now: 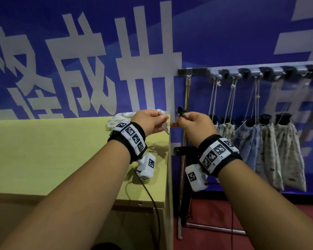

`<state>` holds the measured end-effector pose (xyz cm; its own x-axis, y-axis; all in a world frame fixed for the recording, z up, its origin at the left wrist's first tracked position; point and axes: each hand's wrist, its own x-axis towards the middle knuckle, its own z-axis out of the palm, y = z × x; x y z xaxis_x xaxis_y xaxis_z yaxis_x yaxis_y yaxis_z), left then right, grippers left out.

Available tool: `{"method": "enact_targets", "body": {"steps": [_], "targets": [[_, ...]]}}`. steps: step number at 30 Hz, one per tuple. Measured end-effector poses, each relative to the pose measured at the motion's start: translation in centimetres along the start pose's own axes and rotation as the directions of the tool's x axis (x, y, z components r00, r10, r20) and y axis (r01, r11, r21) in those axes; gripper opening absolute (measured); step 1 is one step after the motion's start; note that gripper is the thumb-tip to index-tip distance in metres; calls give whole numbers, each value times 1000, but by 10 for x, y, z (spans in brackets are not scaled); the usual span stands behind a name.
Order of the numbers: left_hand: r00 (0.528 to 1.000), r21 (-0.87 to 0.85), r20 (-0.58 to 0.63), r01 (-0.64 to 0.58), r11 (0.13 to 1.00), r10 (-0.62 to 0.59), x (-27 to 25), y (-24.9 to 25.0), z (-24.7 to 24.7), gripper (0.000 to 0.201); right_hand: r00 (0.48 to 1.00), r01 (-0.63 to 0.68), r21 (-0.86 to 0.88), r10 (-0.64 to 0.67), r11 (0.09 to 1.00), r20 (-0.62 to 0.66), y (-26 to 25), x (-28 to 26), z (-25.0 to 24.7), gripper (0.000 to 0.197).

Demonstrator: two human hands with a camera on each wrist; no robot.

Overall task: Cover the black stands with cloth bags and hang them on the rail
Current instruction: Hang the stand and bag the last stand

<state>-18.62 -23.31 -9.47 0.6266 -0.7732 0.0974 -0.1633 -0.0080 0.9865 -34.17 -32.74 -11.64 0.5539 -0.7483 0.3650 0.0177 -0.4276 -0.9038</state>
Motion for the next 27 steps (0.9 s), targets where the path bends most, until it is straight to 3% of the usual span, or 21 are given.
{"method": "enact_targets", "body": {"steps": [10,21,27], "targets": [[998,-13,52,28,1000,-27,33,-4,64,15,993,-44,-58,37,997,-112,50,11,-32,26],[990,19,104,96,995,-97,52,-15,116,26,959,-36,-3,33,999,-281,96,15,-55,21],[981,25,124,149,988,-151,64,-38,139,25,943,-83,53,96,995,-318,130,10,-62,22]]}}
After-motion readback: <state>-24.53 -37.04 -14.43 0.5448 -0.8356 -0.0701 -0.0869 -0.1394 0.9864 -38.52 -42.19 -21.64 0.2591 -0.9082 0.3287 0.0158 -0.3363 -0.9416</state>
